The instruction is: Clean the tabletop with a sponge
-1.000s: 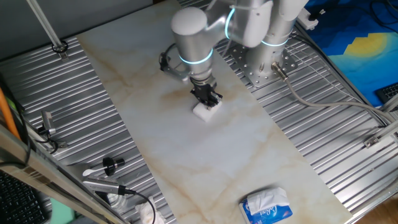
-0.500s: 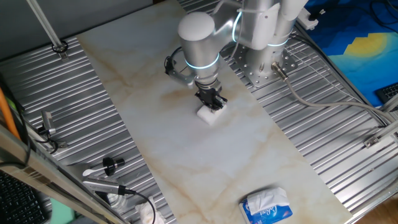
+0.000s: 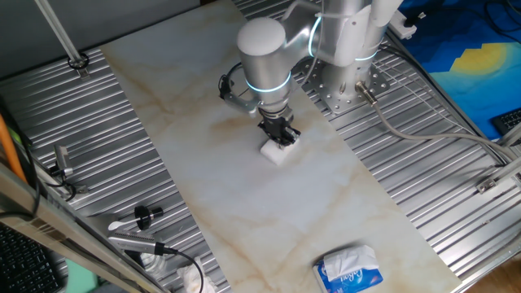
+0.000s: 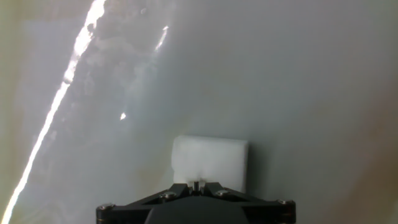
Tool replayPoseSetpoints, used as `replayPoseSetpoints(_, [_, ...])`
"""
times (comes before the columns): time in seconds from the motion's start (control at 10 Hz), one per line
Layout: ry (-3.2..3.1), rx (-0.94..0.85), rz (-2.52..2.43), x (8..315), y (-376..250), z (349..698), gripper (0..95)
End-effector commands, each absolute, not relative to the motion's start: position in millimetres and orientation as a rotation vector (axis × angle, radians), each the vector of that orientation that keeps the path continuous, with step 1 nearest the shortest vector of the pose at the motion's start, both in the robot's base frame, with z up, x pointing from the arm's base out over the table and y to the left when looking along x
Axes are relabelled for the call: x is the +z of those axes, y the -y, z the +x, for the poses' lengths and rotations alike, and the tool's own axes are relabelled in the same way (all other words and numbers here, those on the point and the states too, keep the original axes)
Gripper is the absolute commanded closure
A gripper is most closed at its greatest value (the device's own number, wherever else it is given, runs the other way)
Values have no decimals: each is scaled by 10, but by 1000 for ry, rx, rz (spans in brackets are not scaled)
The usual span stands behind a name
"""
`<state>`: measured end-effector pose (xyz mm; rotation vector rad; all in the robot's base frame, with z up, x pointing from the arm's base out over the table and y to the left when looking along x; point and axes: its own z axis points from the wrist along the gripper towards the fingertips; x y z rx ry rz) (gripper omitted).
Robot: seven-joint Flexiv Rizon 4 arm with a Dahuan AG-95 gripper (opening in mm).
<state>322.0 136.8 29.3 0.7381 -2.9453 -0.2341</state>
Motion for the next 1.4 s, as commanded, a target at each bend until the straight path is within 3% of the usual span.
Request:
replayPoseSetpoints(0.1, [2929,-243,791,294,-1372,3220,570])
replayPoseSetpoints(0.2, [2920,-249,818,299,-1372,3220,380])
replayPoseSetpoints(0.3, [2914,-251,839,305,-1373,3219,380])
replayPoseSetpoints(0.4, [2908,-249,840,347,-1379,3217,190])
replayPoseSetpoints(0.9, [2905,-246,783,548,-1534,3146,190])
replayPoseSetpoints(1.1, [2917,-243,672,675,-1723,3046,950])
replayPoseSetpoints(1.4, [2907,-244,602,782,-1930,2920,950])
